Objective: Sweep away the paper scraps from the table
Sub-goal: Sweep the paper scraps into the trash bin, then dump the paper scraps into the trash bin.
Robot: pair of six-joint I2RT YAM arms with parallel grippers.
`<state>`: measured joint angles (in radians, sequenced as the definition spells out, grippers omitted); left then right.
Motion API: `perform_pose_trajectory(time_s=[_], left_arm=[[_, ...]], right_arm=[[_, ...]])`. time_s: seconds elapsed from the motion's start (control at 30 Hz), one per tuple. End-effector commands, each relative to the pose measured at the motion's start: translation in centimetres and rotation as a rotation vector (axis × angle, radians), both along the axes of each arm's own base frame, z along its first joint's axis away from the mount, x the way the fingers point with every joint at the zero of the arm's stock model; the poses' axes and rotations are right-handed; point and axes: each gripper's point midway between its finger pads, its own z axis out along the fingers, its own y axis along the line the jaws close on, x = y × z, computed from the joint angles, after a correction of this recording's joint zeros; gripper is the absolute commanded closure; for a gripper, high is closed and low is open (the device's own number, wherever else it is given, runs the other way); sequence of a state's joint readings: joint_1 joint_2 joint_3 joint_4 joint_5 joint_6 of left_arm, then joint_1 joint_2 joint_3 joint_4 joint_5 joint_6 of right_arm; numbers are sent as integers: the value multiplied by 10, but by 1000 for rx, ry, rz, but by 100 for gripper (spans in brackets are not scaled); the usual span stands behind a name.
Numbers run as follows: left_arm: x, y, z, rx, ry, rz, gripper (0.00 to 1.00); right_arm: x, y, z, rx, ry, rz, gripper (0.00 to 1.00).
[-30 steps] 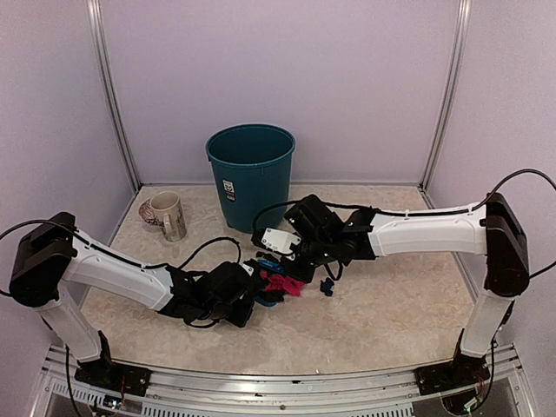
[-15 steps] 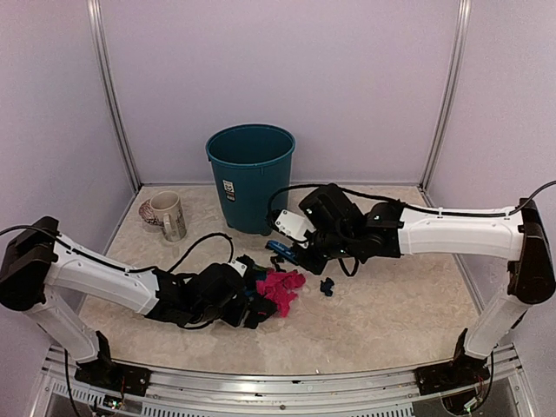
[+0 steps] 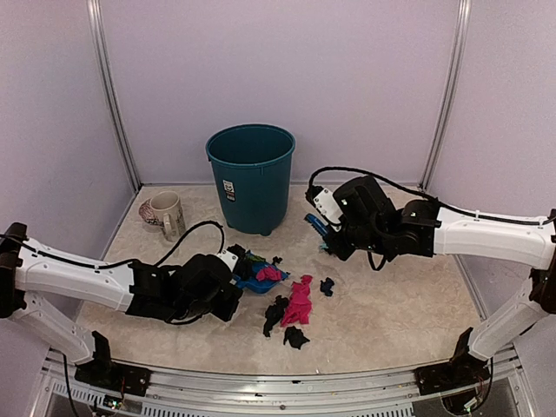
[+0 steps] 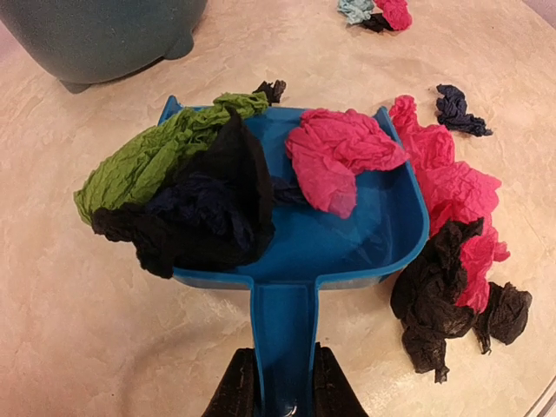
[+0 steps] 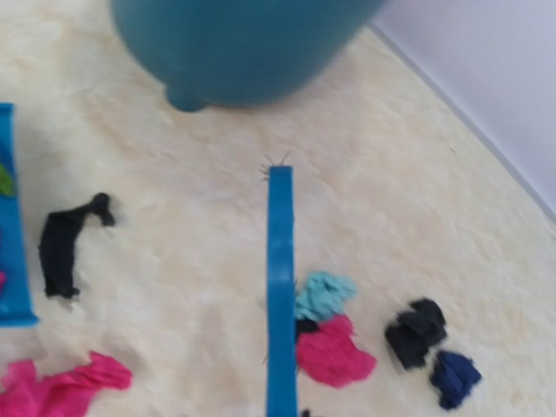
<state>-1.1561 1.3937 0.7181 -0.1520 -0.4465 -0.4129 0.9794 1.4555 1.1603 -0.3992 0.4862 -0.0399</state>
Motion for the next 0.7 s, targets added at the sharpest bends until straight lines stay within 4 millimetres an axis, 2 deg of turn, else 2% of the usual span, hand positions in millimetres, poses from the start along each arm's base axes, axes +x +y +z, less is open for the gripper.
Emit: perform_pose_trajectory(time_s=[0.0,0.2,0.47,0.67], left_arm=[[2,-1,34,-16,-48,-2,100],[1,-5,83,-66,-102,-29,100],[-1,-7,169,-121,-176,-99,100],[19,1,228,-123,-226,-92,100]], right_arm=[[1,-20,9,68,-20,-75,100],[0,-35,-2,99,2,-117,100],[-3,-45,-8,131,11,-122,100],[-3,-43,-10,145,13,-110,100]])
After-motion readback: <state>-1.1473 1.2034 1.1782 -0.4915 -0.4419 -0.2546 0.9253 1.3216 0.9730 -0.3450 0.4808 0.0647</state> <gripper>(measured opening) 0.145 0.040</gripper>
